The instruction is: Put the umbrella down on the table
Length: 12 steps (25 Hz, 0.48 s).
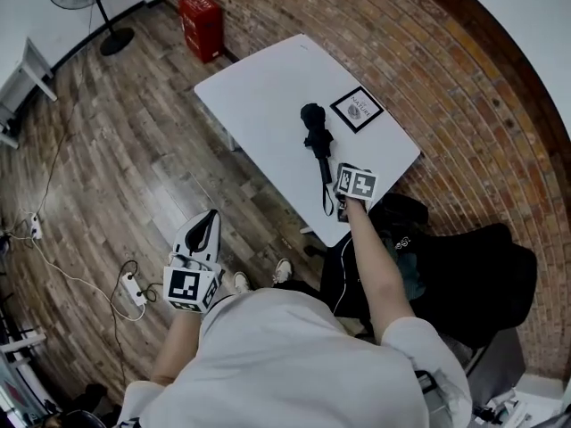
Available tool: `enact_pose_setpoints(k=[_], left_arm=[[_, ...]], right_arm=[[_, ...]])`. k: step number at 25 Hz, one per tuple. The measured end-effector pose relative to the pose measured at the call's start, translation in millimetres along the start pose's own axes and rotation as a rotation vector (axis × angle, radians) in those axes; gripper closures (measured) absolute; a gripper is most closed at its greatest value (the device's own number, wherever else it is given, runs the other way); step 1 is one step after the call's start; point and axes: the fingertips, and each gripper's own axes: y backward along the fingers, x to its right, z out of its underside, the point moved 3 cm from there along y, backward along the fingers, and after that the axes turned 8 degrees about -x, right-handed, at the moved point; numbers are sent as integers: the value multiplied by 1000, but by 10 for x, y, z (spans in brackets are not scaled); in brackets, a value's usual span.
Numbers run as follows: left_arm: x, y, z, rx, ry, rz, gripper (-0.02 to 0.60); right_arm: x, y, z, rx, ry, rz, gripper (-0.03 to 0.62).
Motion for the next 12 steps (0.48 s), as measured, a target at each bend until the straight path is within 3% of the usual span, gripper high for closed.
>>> enact_pose_setpoints(k=[4, 8, 12], left_arm=[[44, -29, -17, 10, -5, 40, 558], [41, -12, 23, 12, -8, 71, 558], [8, 46, 20, 21, -17, 85, 558]], right_arm=[[41, 271, 486, 40, -139, -62, 574], [142, 520, 830, 77, -245, -49, 574], [207, 744, 904, 127, -293, -22, 574]])
